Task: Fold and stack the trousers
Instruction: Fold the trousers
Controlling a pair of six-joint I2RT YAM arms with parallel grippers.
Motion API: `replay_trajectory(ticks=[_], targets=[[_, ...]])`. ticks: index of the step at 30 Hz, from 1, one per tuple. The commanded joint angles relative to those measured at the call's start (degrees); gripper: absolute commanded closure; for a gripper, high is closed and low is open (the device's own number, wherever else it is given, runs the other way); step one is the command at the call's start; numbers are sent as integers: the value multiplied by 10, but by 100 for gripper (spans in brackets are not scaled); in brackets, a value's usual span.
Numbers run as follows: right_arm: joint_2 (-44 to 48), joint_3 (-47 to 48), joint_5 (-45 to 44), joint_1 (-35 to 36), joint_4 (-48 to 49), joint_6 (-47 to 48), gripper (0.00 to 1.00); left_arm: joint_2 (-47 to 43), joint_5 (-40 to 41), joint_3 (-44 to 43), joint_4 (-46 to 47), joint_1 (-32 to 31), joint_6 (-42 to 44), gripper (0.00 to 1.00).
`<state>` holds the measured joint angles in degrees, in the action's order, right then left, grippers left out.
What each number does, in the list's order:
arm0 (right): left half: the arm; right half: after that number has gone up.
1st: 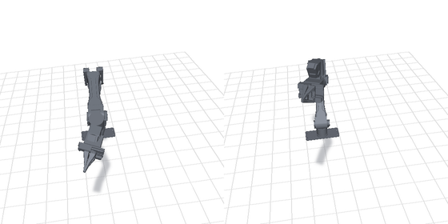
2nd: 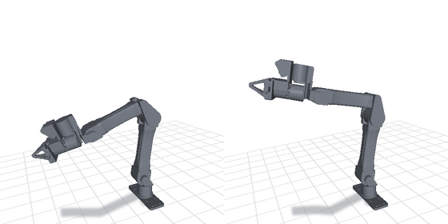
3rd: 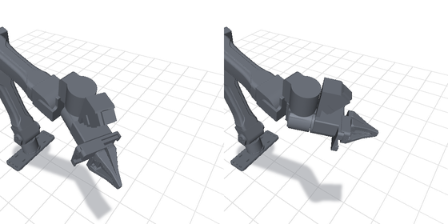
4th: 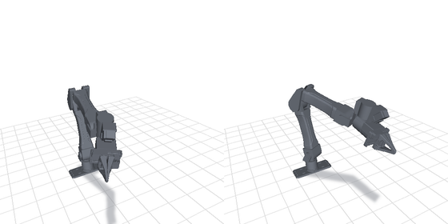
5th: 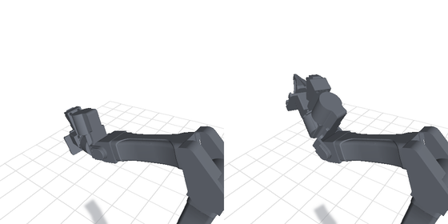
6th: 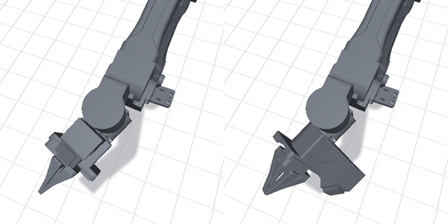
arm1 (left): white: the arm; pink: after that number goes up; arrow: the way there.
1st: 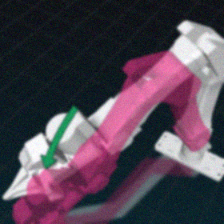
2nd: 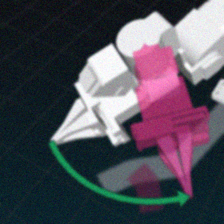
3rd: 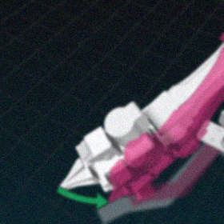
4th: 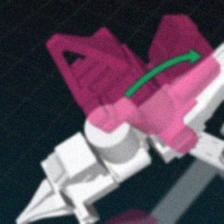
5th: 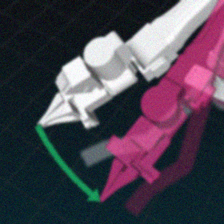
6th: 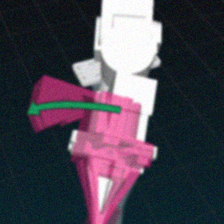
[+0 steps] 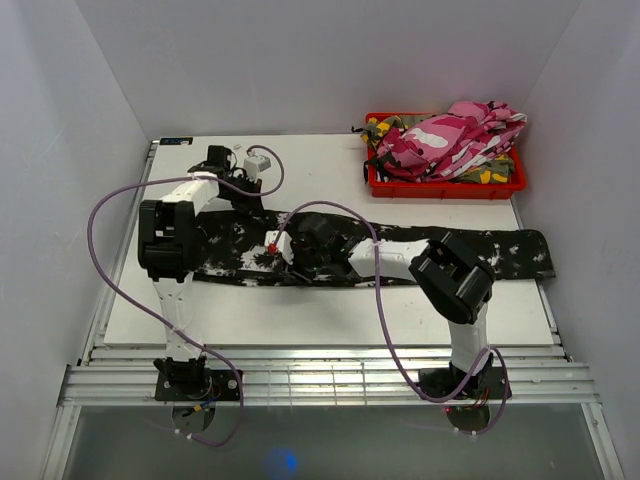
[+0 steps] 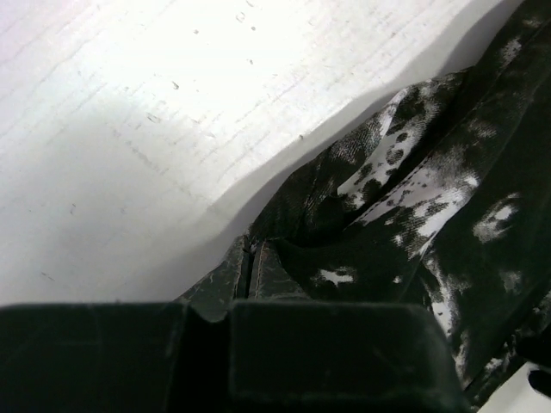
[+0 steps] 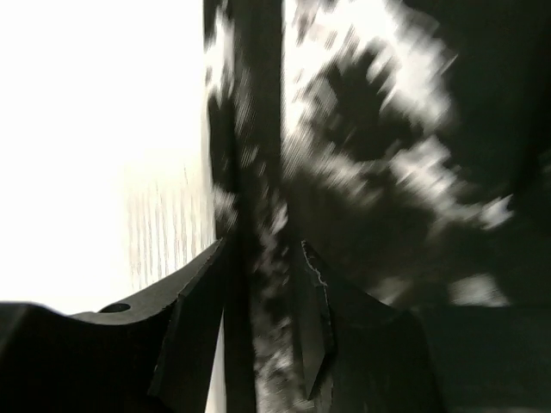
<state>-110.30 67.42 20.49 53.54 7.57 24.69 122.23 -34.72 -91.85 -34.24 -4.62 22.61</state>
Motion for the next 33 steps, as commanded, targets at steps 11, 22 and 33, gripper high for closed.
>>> replay_trajectory(ticks=[11,22,33], targets=[[-58,-4,88,-3,-150,42,92,40,28,-90,42,1,5,100],[-22,58,74,3,-183,5,62,52,27,-108,41,1,11,100],[-66,139,11,17,-109,-30,64,32,20,-70,40,1,10,100]])
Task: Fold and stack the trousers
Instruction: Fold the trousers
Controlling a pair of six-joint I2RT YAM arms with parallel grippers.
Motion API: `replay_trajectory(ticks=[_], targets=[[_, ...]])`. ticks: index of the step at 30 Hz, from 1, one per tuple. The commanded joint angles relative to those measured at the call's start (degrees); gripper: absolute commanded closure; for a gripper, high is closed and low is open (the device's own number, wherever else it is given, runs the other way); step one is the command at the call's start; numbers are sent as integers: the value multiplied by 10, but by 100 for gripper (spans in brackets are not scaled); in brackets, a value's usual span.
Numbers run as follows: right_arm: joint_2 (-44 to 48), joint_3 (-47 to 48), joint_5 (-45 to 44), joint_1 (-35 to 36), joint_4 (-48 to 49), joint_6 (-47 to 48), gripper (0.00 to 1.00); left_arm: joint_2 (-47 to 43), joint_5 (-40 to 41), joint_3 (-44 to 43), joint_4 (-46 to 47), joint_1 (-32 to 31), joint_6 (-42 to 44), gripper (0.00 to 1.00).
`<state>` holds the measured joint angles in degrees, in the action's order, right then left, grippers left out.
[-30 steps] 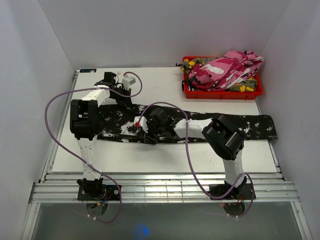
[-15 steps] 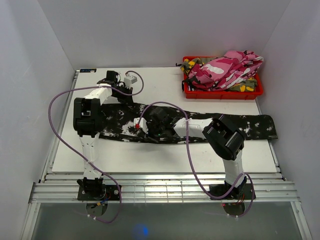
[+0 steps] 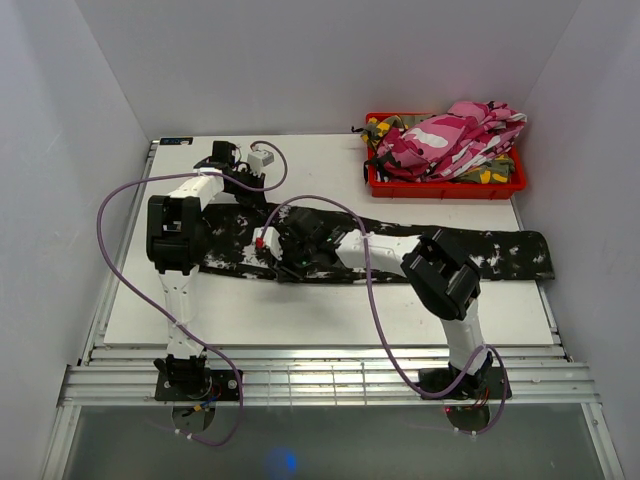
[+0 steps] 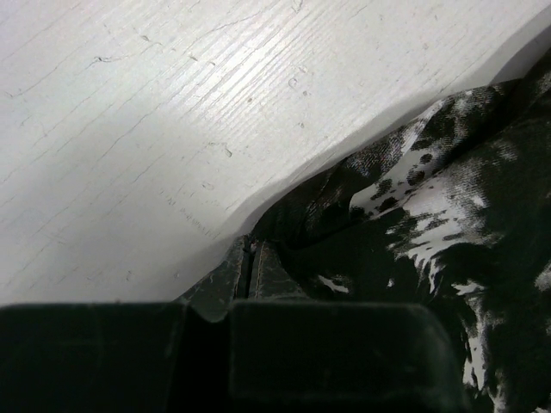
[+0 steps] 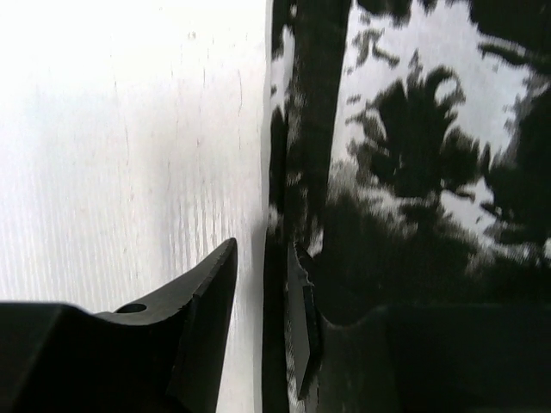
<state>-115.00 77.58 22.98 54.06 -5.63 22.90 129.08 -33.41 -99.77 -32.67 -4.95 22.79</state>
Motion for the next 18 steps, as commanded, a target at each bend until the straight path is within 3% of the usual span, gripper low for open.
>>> replay_trajectory(ticks=[1,10,15,18], targets=[[-29,44,-20,17,23,-9,64,-37,7,10,24,4,9,100],[-87,87,-78,30,49,7,67,-35,4,17,23,5,9,100],[-85,77,-91,30,79,15,89,-36,0,19,23,4,8,100],[-64,64,-67,30,86,15,92,-36,0,20,23,5,9,100]])
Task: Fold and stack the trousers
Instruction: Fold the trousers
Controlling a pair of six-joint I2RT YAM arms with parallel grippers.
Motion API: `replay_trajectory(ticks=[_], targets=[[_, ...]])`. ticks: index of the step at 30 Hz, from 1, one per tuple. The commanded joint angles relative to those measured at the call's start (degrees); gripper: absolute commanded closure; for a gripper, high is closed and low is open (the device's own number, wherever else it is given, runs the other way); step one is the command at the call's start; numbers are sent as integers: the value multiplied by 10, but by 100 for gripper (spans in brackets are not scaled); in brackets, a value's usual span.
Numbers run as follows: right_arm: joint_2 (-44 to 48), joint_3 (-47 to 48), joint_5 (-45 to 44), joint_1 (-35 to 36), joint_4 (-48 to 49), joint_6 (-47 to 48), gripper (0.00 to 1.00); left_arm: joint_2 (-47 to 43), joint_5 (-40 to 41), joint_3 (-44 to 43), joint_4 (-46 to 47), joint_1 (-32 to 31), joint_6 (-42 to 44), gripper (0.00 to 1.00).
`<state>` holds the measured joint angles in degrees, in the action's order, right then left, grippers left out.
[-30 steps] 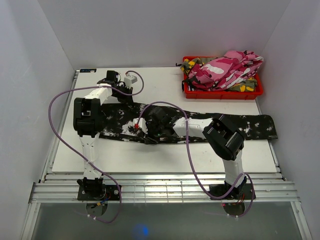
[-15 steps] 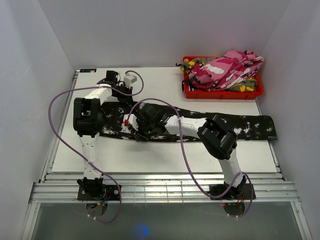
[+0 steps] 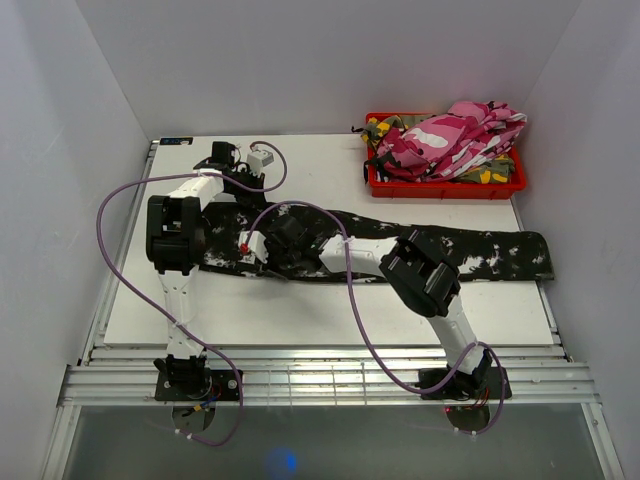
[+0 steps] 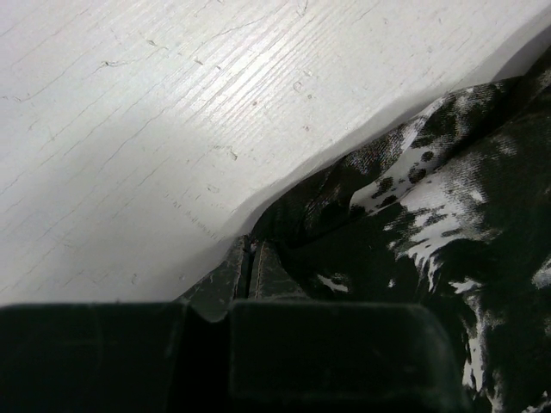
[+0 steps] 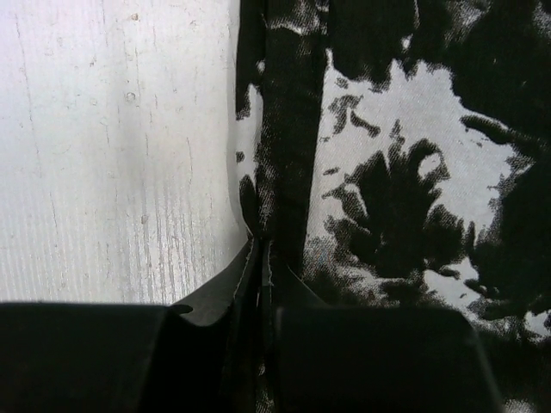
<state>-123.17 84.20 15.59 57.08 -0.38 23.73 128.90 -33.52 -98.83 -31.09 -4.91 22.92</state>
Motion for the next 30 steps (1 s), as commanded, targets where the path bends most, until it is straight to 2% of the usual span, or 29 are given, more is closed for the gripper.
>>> replay_trajectory(ticks=[1,8,9,10,11,14,23,30], targets=[[23,-4,14,0,34,0,92,-34,2,11,7,3,8,100],[51,12,118,6,-23,-11,92,-31,6,10,5,3,11,100],[44,18,122,9,-40,-5,90,-30,6,10,4,4,12,100],[40,23,124,10,-63,-1,74,-30,6,10,4,4,12,100],[38,25,118,10,-61,-3,69,-30,3,10,4,3,12,100],[38,24,89,7,-40,-10,64,-30,0,10,1,3,12,100],[28,32,7,-2,32,-23,68,-36,-1,17,-2,3,16,100],[-4,59,-11,-2,25,-18,66,-34,0,19,-3,4,19,100]])
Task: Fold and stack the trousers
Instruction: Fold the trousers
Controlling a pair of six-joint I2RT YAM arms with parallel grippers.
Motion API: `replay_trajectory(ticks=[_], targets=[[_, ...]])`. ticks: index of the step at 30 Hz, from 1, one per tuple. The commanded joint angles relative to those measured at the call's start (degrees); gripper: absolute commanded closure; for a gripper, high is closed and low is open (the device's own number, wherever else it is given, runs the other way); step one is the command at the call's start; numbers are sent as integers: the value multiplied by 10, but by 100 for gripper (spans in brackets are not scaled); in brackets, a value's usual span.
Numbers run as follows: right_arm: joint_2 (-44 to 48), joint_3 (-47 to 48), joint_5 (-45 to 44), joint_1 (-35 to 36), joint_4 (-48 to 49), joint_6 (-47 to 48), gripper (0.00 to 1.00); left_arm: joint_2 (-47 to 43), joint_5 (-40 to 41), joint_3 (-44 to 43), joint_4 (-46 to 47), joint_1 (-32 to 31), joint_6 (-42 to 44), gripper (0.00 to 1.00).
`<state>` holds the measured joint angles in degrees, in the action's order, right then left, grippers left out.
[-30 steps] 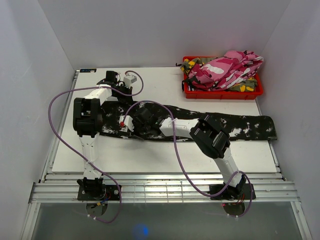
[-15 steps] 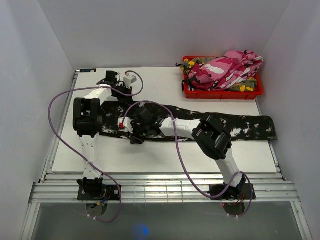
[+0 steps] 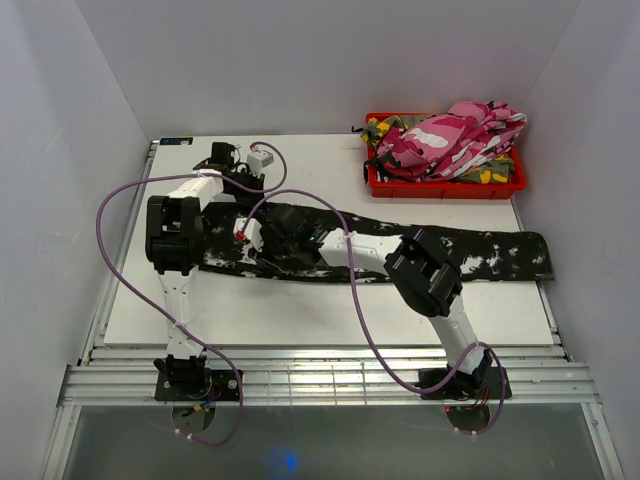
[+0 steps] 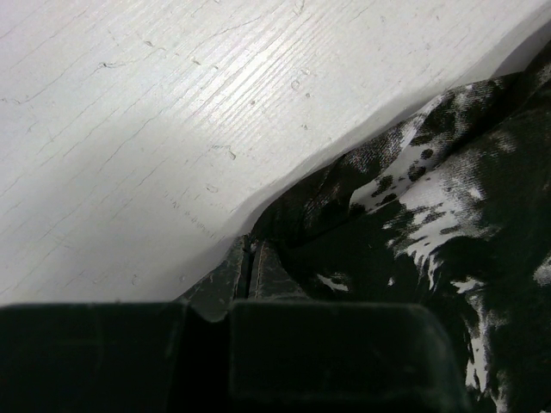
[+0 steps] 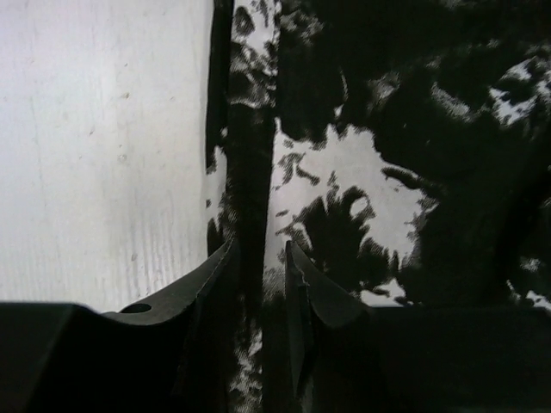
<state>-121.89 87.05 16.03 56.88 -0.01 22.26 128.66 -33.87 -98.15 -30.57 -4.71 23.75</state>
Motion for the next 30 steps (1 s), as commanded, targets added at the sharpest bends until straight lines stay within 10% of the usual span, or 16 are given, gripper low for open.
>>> replay_trajectory(ticks=[1,13,22,30], targets=[[-23,36,-14,0,15,-2,66,-31,4,11,-8,2,10,100],[-38,27,30,2,1,6,54,-25,6,11,-8,1,13,100],[-49,22,23,5,-23,33,92,-17,13,0,-6,2,12,100],[-8,16,57,11,-20,14,92,-12,21,-5,-7,6,14,100]])
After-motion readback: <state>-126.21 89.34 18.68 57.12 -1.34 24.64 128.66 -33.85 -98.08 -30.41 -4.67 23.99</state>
